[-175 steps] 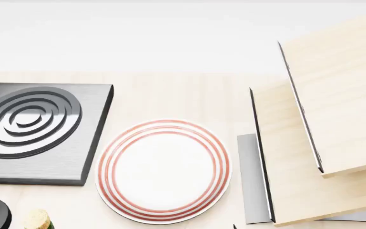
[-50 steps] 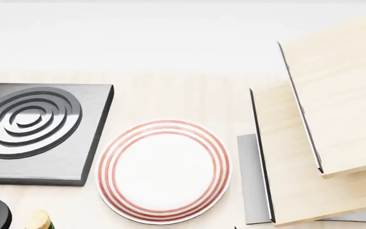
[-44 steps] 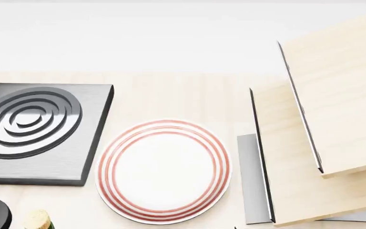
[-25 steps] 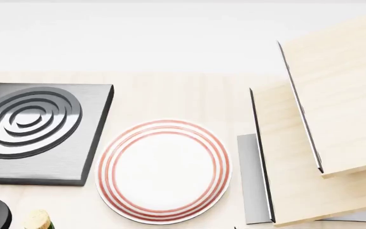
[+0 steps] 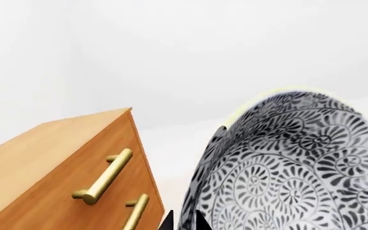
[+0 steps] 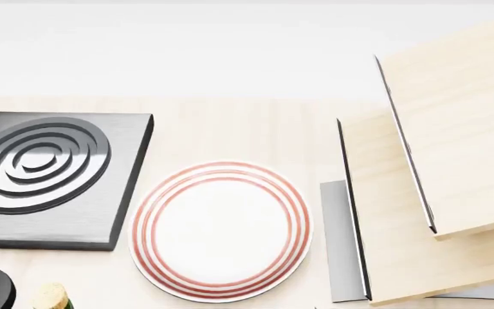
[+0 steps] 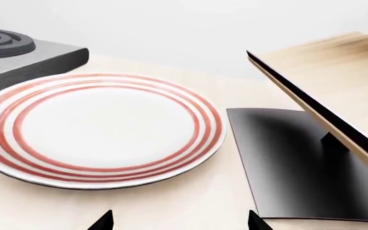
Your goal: Pick up the akita bowl and put it on the plate.
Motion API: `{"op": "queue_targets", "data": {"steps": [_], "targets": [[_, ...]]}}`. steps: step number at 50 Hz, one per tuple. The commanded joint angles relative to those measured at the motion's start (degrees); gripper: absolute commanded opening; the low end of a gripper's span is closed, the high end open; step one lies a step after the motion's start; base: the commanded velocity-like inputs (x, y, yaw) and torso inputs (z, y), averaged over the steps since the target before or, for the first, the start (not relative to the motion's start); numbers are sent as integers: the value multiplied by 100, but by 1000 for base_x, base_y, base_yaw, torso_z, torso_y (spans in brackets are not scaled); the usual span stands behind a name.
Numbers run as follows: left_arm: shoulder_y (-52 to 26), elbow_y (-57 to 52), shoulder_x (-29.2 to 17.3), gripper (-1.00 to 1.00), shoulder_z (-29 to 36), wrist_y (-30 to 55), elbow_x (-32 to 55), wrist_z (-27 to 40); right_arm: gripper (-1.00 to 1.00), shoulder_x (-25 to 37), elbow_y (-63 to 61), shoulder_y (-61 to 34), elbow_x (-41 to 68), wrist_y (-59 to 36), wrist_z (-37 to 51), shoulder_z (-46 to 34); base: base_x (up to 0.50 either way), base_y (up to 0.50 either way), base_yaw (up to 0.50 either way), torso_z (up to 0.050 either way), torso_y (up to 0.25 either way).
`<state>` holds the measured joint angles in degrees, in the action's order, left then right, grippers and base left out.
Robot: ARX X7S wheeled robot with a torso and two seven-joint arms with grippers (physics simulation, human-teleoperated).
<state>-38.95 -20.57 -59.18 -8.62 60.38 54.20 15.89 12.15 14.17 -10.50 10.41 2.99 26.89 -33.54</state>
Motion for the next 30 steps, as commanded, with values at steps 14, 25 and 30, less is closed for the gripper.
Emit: {"op": "queue_targets", "data": {"steps": [14, 25, 30], "targets": [[-1734, 897, 791, -100, 723, -37, -131, 169, 100, -25, 183, -30, 43, 118, -17, -55, 0, 0, 0, 0, 1], [-2237, 1443, 1378, -100, 930, -72, -118, 216, 100, -23, 213, -42, 47, 116, -2, -84, 0, 0, 0, 0, 0], [-2351, 1691, 1703, -100, 938, -116, -14, 198, 100, -14, 216, -36, 49, 127, 4, -94, 0, 0, 0, 0, 0]]}}
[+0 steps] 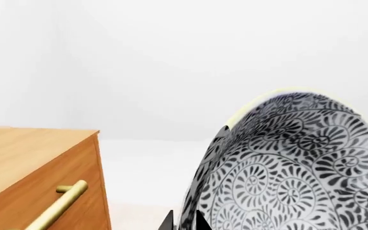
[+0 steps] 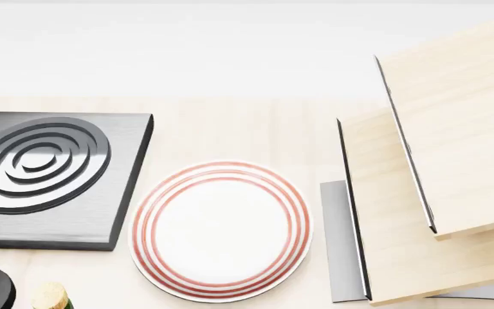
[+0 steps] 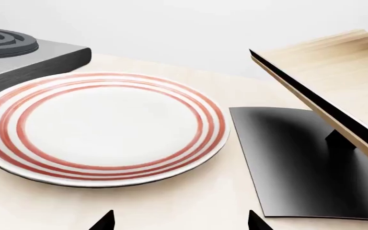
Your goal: Pick up the akita bowl and put it on the plate.
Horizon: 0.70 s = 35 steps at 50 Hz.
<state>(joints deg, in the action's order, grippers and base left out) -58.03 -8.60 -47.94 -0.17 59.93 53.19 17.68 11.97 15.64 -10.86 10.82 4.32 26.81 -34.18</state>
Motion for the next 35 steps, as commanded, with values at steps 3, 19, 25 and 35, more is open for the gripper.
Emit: {"op": "queue_targets", "data": {"steps": [3, 19, 25, 35], "targets": [[-496, 592, 714, -100, 168, -121, 45, 27, 100, 9, 73, 0, 5, -11, 14, -43, 0, 0, 0, 0, 0], [-866, 1327, 1542, -100, 220, -142, 348, -70, 100, 9, 90, -19, 9, -35, 31, -92, 0, 0, 0, 0, 0], [-1023, 1856, 1932, -100, 93, -63, 656, -140, 100, 12, 118, -18, 53, -15, 27, -78, 0, 0, 0, 0, 0], [-1183, 2645, 2341, -100, 13, -203, 735, -213, 100, -31, 285, -46, 60, 63, -1, -117, 0, 0, 1, 0, 0]]}}
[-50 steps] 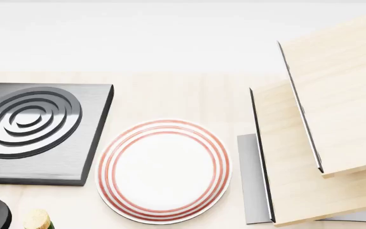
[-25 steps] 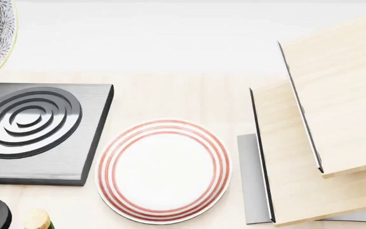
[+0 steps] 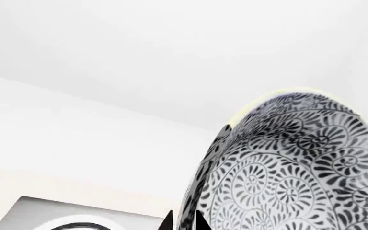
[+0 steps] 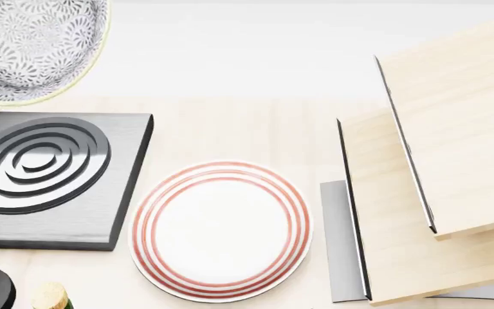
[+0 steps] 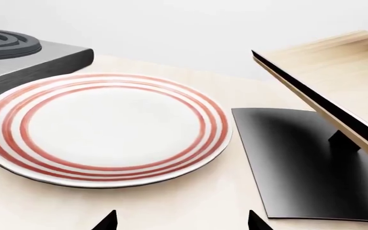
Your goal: Pick up the akita bowl and put it on the plate.
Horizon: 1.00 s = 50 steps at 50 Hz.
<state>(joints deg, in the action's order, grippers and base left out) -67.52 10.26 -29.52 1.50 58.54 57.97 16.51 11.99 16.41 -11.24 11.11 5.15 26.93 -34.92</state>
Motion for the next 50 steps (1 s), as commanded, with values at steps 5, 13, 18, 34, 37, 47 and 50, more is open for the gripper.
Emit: {"op": "queue_targets", "data": {"steps": [5, 13, 18, 34, 37, 47, 50], "targets": [[-322, 1063, 643, -100, -141, -176, 187, -67, 100, -32, 237, -9, 39, -2, -18, -54, 0, 0, 1, 0, 0], [-487, 1656, 916, -100, -295, -210, 268, 143, 100, -35, 284, -17, 65, 30, -22, -59, 1, 0, 1, 0, 0], [-645, 2197, 1079, -100, -372, -295, 216, 366, 100, -48, 327, -21, 73, 57, -29, -74, 0, 0, 1, 0, 0], [-924, 3319, 1687, -100, -438, -656, 63, 859, 100, -41, 355, -26, 105, 82, -31, -104, 0, 0, 1, -1, 0], [-1055, 3722, 1801, -100, -161, -847, -270, 847, 100, -28, 342, -21, 125, 84, -29, -96, 0, 0, 1, 0, 0], [-1048, 3899, 1951, -100, 611, -1023, -901, 597, 100, -6, 331, -33, 152, 87, -32, -102, 0, 0, 1, 0, 0], [-1042, 3888, 1965, -100, 728, -1042, -1015, 662, 100, -3, 307, -33, 153, 59, -31, -119, 0, 0, 1, 0, 0]]}}
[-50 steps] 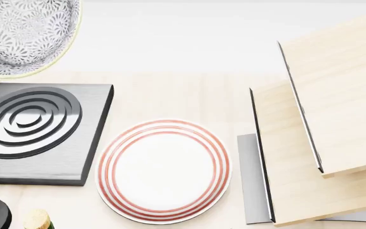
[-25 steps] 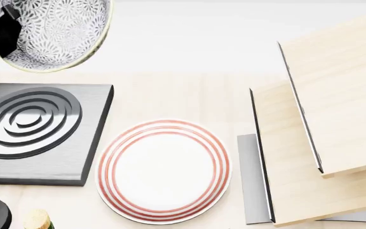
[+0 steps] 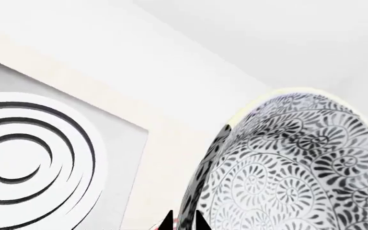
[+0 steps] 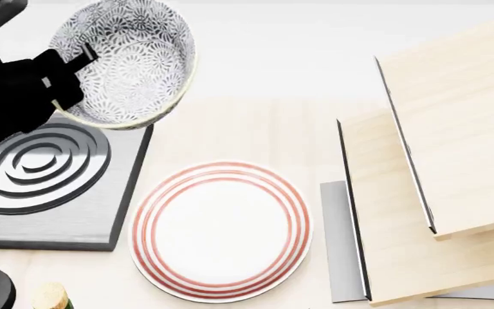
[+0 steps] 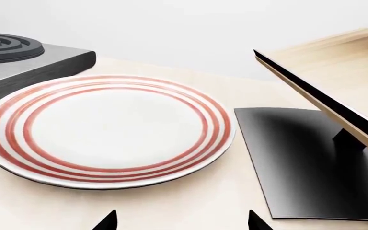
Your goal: Pick up the akita bowl and put it on the plate.
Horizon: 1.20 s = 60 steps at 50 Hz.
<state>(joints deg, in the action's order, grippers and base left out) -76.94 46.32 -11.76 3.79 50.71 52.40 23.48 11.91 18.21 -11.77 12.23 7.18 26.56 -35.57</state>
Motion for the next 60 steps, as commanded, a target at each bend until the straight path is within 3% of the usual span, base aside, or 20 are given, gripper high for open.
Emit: {"op": "queue_targets", "data": {"steps": [1, 14, 23, 29, 42, 60], "targets": [[-93, 287, 200, -100, 444, -221, -393, -31, 100, 9, 111, 28, 39, -145, 13, -56, 0, 0, 2, 0, 0], [-73, 182, 272, -100, 687, -108, -485, -60, 100, 2, 160, 22, 73, -121, 5, -77, 1, 0, 1, -1, 0], [-200, 699, 443, -100, 1016, -295, -729, -434, 100, -11, 253, 5, 87, -44, -6, -84, 1, 0, 1, -1, 0], [-122, 493, 482, -100, 1235, -114, -749, -635, 100, -12, 267, 9, 90, -24, -5, -99, 0, 0, 1, 0, 0], [-516, 2244, 838, -100, 1578, -996, -1171, -1533, 100, -33, 384, -27, 106, 2, -15, -124, 0, 0, 1, -1, 0], [-543, 2848, 1165, -100, 1678, -1408, -1267, -1837, 100, -10, 391, -32, 132, -14, -1, -153, 1, 0, 1, -1, 0]]}}
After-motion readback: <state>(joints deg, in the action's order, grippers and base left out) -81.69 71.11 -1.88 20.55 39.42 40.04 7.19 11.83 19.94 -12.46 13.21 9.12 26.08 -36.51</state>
